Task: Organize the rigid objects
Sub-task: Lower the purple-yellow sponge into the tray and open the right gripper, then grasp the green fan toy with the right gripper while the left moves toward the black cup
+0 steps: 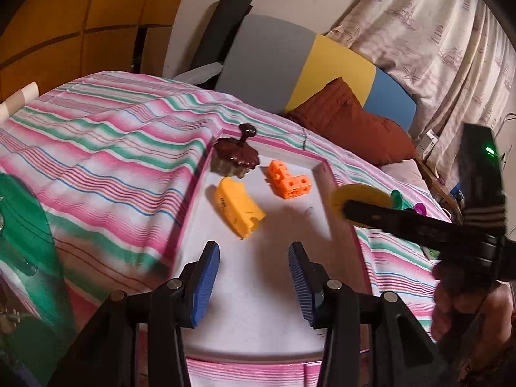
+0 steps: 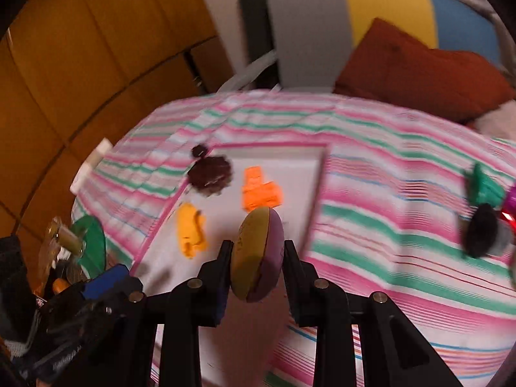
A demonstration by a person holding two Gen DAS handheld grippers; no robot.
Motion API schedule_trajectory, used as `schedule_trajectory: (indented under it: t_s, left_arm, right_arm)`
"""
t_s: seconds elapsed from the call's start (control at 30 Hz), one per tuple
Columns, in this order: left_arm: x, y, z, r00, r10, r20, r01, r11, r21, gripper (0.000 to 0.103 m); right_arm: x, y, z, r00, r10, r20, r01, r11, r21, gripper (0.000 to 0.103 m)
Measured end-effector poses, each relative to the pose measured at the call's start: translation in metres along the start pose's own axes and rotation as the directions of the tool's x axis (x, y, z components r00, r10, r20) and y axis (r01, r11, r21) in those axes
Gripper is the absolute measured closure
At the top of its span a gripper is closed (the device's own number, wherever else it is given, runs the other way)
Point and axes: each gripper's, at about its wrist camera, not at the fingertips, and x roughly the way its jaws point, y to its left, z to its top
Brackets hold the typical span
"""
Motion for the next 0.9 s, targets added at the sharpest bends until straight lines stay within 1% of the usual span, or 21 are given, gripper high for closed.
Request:
schedule_trajectory:
  t_s: [0.13, 0.2, 0.27, 0.3, 0.33, 0.37, 0.43, 0.53, 0.7, 0.83, 0.9]
  left_arm:
    - [-0.004, 0.007, 0.000, 1.000, 0.002, 0.003, -0.002, 1.000, -0.020, 0.058]
    - [-0.007, 0.008, 0.000, 1.000, 0.002, 0.010, -0.002, 1.000, -0.023, 0.058]
    - [-0.010, 0.009, 0.001, 1.000, 0.003, 0.015, -0.003, 1.000, -0.023, 0.058]
    - [-0.010, 0.010, 0.001, 1.000, 0.002, 0.017, -0.002, 1.000, -0.024, 0.058]
    - [-0.010, 0.010, 0.001, 1.000, 0.001, 0.017, -0.001, 1.000, -0.026, 0.058]
    - [-0.009, 0.010, 0.001, 1.000, -0.001, 0.015, 0.002, 1.000, -0.028, 0.058]
    - [-0.008, 0.009, 0.000, 1.000, -0.015, 0.010, 0.015, 0.999, -0.034, 0.058]
    - [-0.005, 0.004, -0.003, 1.000, -0.028, -0.004, 0.028, 0.999, -0.031, 0.058]
    - [-0.005, -0.015, -0.006, 0.999, -0.044, -0.014, 0.044, 0.999, 0.019, 0.058]
    - [-0.005, -0.028, -0.009, 0.998, -0.053, -0.021, 0.054, 0.997, 0.054, 0.058]
    - [-0.004, -0.035, -0.010, 0.997, -0.068, -0.027, 0.070, 0.995, 0.066, 0.058]
  right_arm:
    - [0.036, 0.015, 0.004, 0.999, 0.008, -0.053, -0.009, 1.000, -0.014, 0.073]
    - [0.044, 0.019, 0.006, 0.998, 0.021, -0.052, -0.022, 1.000, -0.019, 0.072]
    - [0.044, 0.020, 0.008, 0.999, 0.028, -0.032, -0.029, 0.999, -0.017, 0.071]
    - [0.041, 0.020, 0.009, 0.999, 0.031, -0.018, -0.031, 0.999, -0.012, 0.068]
    - [0.037, 0.020, 0.009, 1.000, 0.030, -0.009, -0.030, 1.000, -0.010, 0.060]
    - [0.032, 0.021, 0.009, 1.000, 0.026, 0.003, -0.026, 1.000, -0.013, 0.056]
    - [0.019, 0.024, 0.008, 1.000, -0.006, 0.026, 0.007, 0.999, -0.049, 0.055]
    - [0.001, 0.025, 0.005, 0.995, -0.090, 0.050, 0.094, 0.990, -0.104, 0.053]
    - [-0.028, 0.011, -0.001, 0.982, -0.163, 0.092, 0.173, 0.979, -0.106, 0.052]
    - [-0.050, -0.002, -0.004, 0.968, -0.213, 0.131, 0.226, 0.969, -0.099, 0.044]
    - [-0.062, -0.008, -0.006, 0.959, -0.240, 0.150, 0.256, 0.962, -0.098, 0.044]
